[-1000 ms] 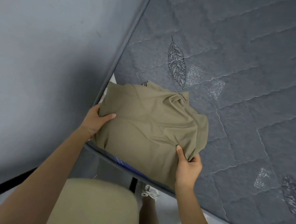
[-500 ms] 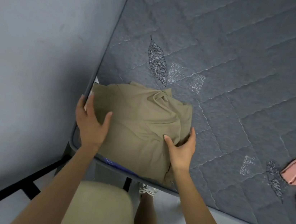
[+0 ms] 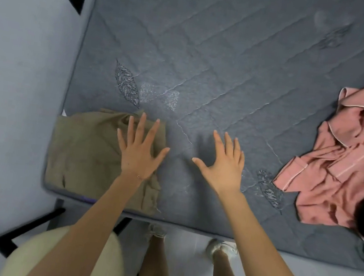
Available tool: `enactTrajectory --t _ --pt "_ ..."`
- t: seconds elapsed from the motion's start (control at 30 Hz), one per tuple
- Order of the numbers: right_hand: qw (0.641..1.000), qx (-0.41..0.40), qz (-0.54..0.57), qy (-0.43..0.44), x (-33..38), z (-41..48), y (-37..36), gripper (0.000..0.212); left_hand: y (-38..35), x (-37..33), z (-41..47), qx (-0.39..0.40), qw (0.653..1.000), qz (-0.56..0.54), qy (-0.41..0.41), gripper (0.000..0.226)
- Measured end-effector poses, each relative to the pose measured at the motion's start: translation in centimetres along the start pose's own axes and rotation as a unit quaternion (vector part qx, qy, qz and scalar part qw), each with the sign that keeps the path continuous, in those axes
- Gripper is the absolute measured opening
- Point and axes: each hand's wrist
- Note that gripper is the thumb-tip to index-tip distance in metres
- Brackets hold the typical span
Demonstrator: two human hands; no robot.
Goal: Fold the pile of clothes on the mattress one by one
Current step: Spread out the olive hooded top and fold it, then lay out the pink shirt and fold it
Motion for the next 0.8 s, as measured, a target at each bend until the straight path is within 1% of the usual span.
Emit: enactTrajectory --t 0.27,0.43,0.6,0.8 --pt "0.999 -0.015 -0.025 -0.014 -9.2 -2.3 12.8 0.092 2.8 -15.2 -1.8 0.011 1.000 -0.013 -0.013 0.078" --pt "0.998 -0.029 -0.043 -0.039 -13.7 -3.3 18.6 0.093 3.9 -23.5 -3.1 0.028 0.998 -0.033 -0.040 0.080" --pt "0.996 -0.051 -0.047 -0.058 -16.3 -3.7 22.3 0.090 4.9 -28.5 -2.4 0.035 0.997 -0.029 -0.066 0.081" --pt "0.993 -0.054 -0.021 -0.104 -19.0 -2.8 23.8 0.086 5.0 -31.7 1.0 0.036 0.994 -0.010 -0.105 0.082"
Point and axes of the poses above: each hand's wrist, its own z-axis towards the middle knuckle, its own y-axis out of the back of the hand, x = y × z, and after that the axes turned 13 degrees about z, right-handed
